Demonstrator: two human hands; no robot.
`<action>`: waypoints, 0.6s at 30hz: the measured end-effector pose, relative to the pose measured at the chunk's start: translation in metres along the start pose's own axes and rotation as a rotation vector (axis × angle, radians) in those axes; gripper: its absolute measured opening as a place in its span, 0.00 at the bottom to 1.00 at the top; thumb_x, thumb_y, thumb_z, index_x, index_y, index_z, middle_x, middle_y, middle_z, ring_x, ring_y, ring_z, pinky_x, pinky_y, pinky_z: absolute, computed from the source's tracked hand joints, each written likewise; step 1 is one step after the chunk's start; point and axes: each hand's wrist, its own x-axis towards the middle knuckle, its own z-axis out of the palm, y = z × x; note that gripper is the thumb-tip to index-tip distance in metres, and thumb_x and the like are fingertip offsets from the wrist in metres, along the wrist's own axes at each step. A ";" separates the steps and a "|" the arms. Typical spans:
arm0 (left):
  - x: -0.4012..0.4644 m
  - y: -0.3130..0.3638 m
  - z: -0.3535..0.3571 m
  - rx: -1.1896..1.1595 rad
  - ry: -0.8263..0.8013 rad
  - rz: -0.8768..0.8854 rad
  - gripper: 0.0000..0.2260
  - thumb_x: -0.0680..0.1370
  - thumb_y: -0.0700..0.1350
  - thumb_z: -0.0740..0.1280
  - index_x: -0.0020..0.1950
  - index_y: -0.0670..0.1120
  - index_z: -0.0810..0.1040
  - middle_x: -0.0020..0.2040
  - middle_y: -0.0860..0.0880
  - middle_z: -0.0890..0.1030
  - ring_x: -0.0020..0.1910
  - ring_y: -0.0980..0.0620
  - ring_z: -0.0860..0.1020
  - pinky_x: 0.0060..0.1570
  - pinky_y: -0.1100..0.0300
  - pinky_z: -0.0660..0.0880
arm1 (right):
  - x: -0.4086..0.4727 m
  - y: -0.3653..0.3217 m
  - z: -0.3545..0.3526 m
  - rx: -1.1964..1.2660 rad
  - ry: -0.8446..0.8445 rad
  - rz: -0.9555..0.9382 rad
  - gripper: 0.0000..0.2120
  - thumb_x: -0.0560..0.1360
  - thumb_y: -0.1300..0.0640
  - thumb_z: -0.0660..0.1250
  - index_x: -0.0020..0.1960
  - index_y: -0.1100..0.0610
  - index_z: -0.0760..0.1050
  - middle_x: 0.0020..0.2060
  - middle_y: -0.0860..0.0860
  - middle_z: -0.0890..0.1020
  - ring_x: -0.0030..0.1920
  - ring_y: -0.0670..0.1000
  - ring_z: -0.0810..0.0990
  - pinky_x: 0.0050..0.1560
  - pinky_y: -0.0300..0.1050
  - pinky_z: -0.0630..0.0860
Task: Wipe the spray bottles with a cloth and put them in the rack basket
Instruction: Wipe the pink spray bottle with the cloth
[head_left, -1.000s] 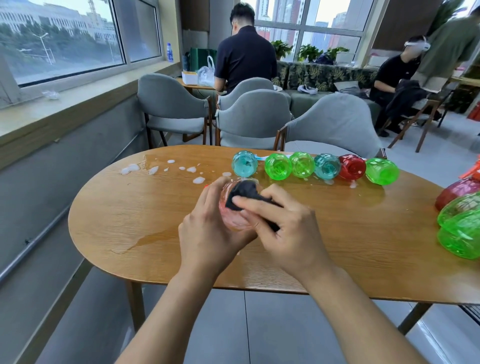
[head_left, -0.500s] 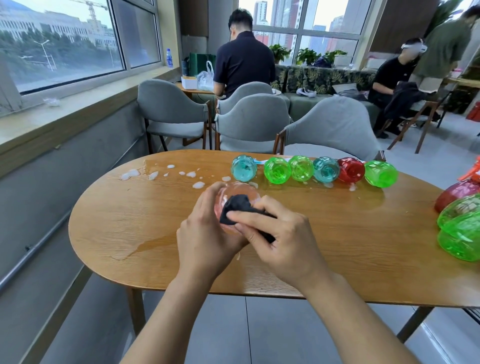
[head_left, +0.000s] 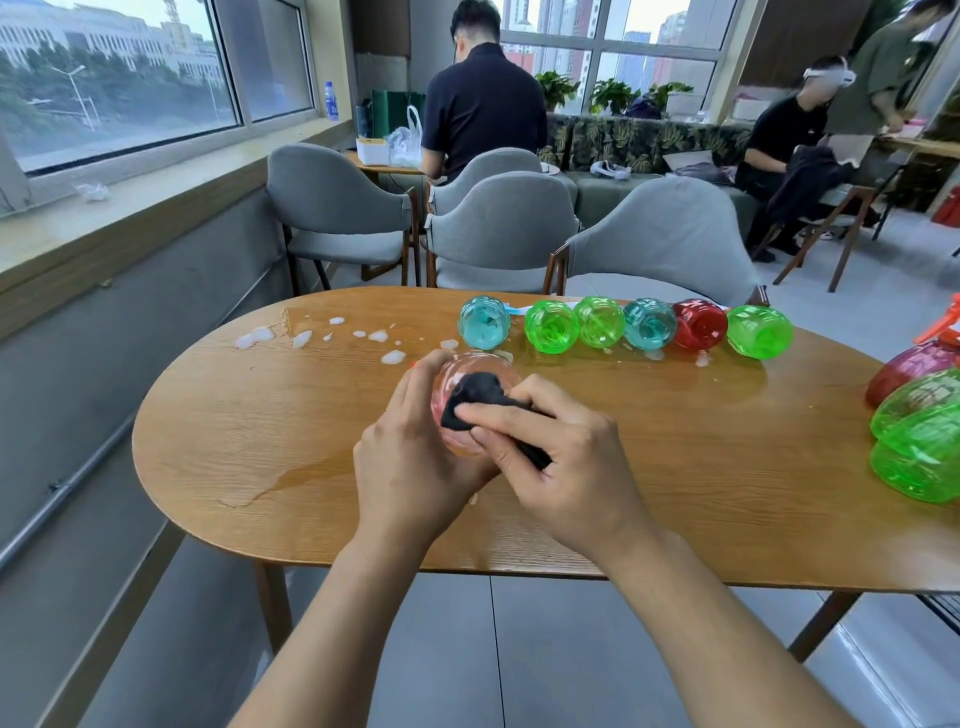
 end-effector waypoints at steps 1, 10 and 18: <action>0.001 -0.002 -0.001 -0.012 0.009 -0.020 0.38 0.67 0.69 0.67 0.74 0.53 0.73 0.62 0.56 0.83 0.53 0.46 0.85 0.47 0.50 0.81 | 0.000 0.000 -0.001 -0.011 -0.015 -0.008 0.09 0.82 0.52 0.71 0.61 0.49 0.86 0.47 0.46 0.79 0.44 0.46 0.79 0.41 0.46 0.78; -0.001 0.001 0.006 -0.063 0.029 -0.029 0.40 0.67 0.56 0.83 0.75 0.54 0.70 0.65 0.57 0.81 0.57 0.50 0.82 0.49 0.50 0.81 | 0.011 0.010 -0.001 0.562 0.221 0.785 0.09 0.83 0.56 0.70 0.61 0.53 0.86 0.52 0.45 0.88 0.57 0.44 0.85 0.58 0.43 0.80; -0.009 0.025 0.039 -0.603 -0.253 -0.023 0.32 0.77 0.62 0.73 0.79 0.63 0.68 0.77 0.53 0.64 0.77 0.54 0.68 0.64 0.47 0.82 | 0.000 0.032 -0.043 0.664 0.293 0.963 0.08 0.82 0.56 0.70 0.58 0.53 0.87 0.50 0.47 0.89 0.49 0.42 0.85 0.48 0.35 0.78</action>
